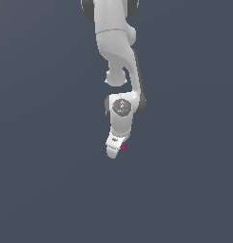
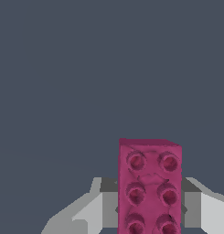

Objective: Pick up the object and move it to a goal position.

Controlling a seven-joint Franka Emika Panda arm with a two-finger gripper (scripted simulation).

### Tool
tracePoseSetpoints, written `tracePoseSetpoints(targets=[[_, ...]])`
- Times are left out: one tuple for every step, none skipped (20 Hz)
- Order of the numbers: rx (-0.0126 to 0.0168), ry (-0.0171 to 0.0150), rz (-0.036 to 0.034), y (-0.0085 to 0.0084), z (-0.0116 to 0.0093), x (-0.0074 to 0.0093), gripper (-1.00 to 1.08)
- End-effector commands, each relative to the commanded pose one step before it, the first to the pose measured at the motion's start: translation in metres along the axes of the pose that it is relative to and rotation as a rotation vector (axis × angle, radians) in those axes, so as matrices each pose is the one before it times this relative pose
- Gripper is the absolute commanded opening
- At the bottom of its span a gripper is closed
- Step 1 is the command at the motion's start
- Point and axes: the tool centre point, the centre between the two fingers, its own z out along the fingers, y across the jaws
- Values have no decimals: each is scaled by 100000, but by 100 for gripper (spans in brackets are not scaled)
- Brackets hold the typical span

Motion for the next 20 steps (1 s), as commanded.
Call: tracePoseSetpoints(targets=[[-105,36,-21,-275,-469,153,-100],[0,0,0,-186,-258,78,-100],[0,0,0,-216,-298,90,-100],[0,0,0,-245,-339,103,-100],[-25,-61,-20,-281,-375,127,-100],[0,0,0,-304,-421,127,-100],[0,0,0,-333,-463,140,-100],[0,0,0,-363,-505,153,-100],[-25,-61,-20,-400,-543,179,-100],[0,0,0,-424,-592,179,-100],[-25,-61,-20,-462,-630,206,-100],[0,0,0,-485,-680,206,-100],[0,0,0,-516,-726,220,-100],[-25,-61,-20,-556,-766,249,-100],[0,0,0,-577,-815,248,-100],[-24,-61,-21,-594,-822,269,-100],[0,0,0,-588,-835,257,-100],[-16,-43,-17,-598,-836,273,-100],[0,0,0,-595,-849,264,-100],[0,0,0,-599,-857,268,-100]])
